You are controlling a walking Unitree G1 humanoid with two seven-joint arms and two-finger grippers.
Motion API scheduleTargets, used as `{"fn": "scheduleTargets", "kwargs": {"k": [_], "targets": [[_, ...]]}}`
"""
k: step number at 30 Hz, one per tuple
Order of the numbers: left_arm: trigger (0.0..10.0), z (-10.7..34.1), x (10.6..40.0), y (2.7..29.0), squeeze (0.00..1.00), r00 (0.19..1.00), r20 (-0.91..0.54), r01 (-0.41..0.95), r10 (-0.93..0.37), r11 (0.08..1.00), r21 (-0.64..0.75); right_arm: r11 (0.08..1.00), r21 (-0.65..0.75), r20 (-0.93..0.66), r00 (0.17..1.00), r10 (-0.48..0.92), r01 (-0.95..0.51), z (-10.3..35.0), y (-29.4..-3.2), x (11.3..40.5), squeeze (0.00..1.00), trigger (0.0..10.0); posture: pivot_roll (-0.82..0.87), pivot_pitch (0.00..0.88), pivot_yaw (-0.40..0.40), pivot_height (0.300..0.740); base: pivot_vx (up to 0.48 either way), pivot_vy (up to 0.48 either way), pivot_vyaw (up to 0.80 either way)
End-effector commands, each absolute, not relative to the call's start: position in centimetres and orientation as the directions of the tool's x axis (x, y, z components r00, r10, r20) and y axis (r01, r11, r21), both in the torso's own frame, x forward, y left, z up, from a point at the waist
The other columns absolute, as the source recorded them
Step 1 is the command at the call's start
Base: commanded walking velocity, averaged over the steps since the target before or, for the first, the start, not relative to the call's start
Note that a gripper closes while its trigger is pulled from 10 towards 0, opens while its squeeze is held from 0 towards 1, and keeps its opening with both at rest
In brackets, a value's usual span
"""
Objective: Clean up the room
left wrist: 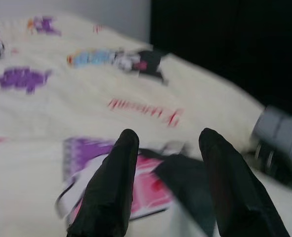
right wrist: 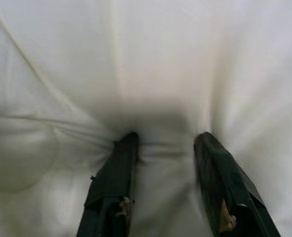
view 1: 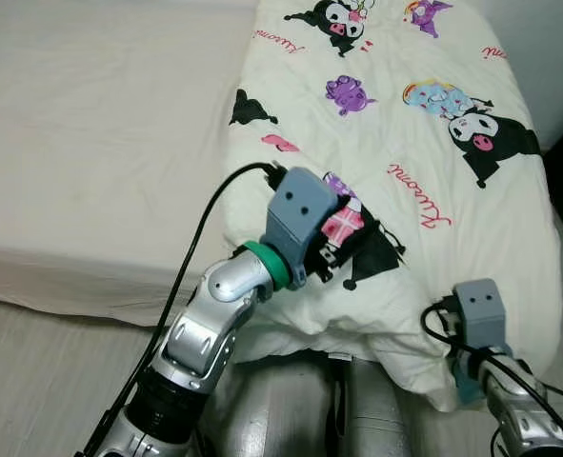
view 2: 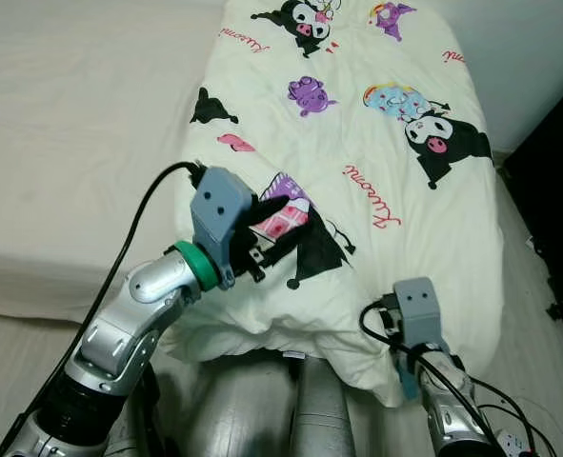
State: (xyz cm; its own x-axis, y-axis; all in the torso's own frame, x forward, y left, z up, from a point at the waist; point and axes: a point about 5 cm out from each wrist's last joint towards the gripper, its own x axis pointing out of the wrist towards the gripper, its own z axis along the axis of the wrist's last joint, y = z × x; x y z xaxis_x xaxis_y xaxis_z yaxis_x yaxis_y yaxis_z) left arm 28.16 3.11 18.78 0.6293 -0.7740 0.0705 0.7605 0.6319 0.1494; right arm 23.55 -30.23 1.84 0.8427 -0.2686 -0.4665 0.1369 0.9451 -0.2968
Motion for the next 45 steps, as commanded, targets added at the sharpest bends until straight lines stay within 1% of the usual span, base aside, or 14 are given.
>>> {"fn": "scheduleTargets", "kwargs": {"k": [1, 6, 11, 13, 14, 17, 20, 25, 29, 32, 36, 38, 41, 45], "targets": [[10.0, 17.7, 28.0, 3.7, 0.0, 0.631, 0.025, 0.763, -0.775, 0.626, 0.161, 0.867, -0.394, -0.57, 0.659, -0.491, 0.304, -0.4, -34.6, 18.8, 0.0, 10.0, -0.12, 0.126, 0.046, 0.547, 0.0, 0.0, 0.0], [10.0, 16.4, 27.8, 5.8, 0.0, 0.618, -0.06, 0.774, -0.784, 0.593, 0.222, 0.714, -0.411, -0.5, 0.514, -0.697, 0.567, 0.6, -38.3, 16.4, 0.0, 10.0, -0.12, 0.129, 0.046, 0.547, 0.0, 0.0, 0.0], [10.0, 16.1, 27.7, 6.2, 0.0, 0.611, -0.081, 0.78, -0.788, 0.581, 0.233, 0.689, -0.406, -0.484, 0.498, -0.72, 0.601, 0.8, -38.4, 16.6, 0.0, 10.0, -0.11, 0.129, 0.045, 0.547, 0.0, 0.0, 0.0], [10.0, 14.7, 27.9, 7.7, 0.0, 0.618, -0.151, 0.776, -0.771, 0.568, 0.276, 0.542, -0.352, -0.391, 0.406, -0.826, 0.763, 2.5, -39.7, 17.0, 0.0, 10.0, -0.11, 0.127, 0.048, 0.547, 0.0, 0.0, 0.0], [10.0, 14.7, 27.9, 7.7, 0.0, 0.618, -0.151, 0.776, -0.771, 0.568, 0.276, 0.542, -0.352, -0.391, 0.406, -0.826, 0.763, 2.5, -39.7, 17.0, 0.0, 10.0, -0.11, 0.127, 0.048, 0.547, 0.0, 0.0, 0.0], [10.0, 13.9, 28.0, 8.3, 0.0, 0.634, -0.178, 0.765, -0.753, 0.576, 0.288, 0.506, -0.255, -0.274, 0.441, -0.855, 0.824, 4.7, -40.1, 18.7, 0.0, 10.0, -0.11, 0.128, 0.046, 0.547, 0.0, 0.0, 0.0], [10.0, 13.7, 28.1, 8.4, 0.0, 0.646, -0.177, 0.756, -0.743, 0.591, 0.281, 0.727, -0.187, 0.011, 0.741, -0.671, 0.661, 9.9, -36.8, 24.5, 0.0, 10.0, -0.11, 0.128, 0.044, 0.547, 0.0, 0.0, 0.0], [10.0, 13.6, 28.1, 8.4, 0.0, 0.647, -0.178, 0.756, -0.741, 0.593, 0.278, 0.883, -0.167, 0.239, 0.887, -0.396, 0.439, 14.2, -31.3, 28.8, 0.0, 10.0, -0.1, 0.124, 0.041, 0.547, 0.0, 0.0, 0.0], [10.0, 13.6, 28.1, 8.5, 0.0, 0.65, -0.176, 0.753, -0.739, 0.596, 0.278, 0.921, -0.154, 0.216, 0.922, -0.323, 0.358, 13.8, -29.6, 29.8, 0.0, 10.0, -0.1, 0.12, 0.044, 0.547, 0.0, 0.0, 0.0], [10.0, 13.6, 28.2, 8.5, 0.0, 0.658, -0.169, 0.746, -0.734, 0.605, 0.278, 0.981, -0.088, 0.058, 0.984, -0.169, 0.173, 11.1, -26.1, 31.6, 0.0, 10.0, -0.08, 0.115, 0.042, 0.547, 0.0, 0.0, 0.0], [10.0, 13.7, 28.3, 8.6, 0.0, 0.664, -0.164, 0.74, -0.729, 0.612, 0.278, 0.992, -0.037, -0.06, 0.991, -0.119, 0.117, 8.9, -24.7, 31.9, 0.0, 10.0, -0.08, 0.113, 0.038, 0.547, 0.0, 0.0, 0.0], [10.0, 13.7, 28.3, 8.8, 0.0, 0.679, -0.157, 0.728, -0.717, 0.63, 0.27, 0.941, 0.039, -0.327, 0.894, -0.307, 0.337, 3.8, -26.5, 29.6, 0.0, 10.0, -0.07, 0.111, 0.038, 0.547, 0.0, 0.0, 0.0], [10.0, 13.6, 28.3, 8.9, 0.0, 0.683, -0.156, 0.725, -0.714, 0.635, 0.266, 0.907, 0.033, -0.399, 0.838, -0.373, 0.42, 2.4, -27.4, 28.5, 0.0, 10.0, -0.07, 0.111, 0.038, 0.547, 0.0, 0.0, 0.0], [10.0, 13.6, 28.3, 9.2, 0.0, 0.691, -0.156, 0.718, -0.706, 0.646, 0.259, 0.783, -0.074, -0.472, 0.67, -0.573, 0.618, 0.9, -32.3, 24.3, 0.0, 10.0, -0.07, 0.113, 0.045, 0.547, 0.0, 0.0, 0.0]]}}
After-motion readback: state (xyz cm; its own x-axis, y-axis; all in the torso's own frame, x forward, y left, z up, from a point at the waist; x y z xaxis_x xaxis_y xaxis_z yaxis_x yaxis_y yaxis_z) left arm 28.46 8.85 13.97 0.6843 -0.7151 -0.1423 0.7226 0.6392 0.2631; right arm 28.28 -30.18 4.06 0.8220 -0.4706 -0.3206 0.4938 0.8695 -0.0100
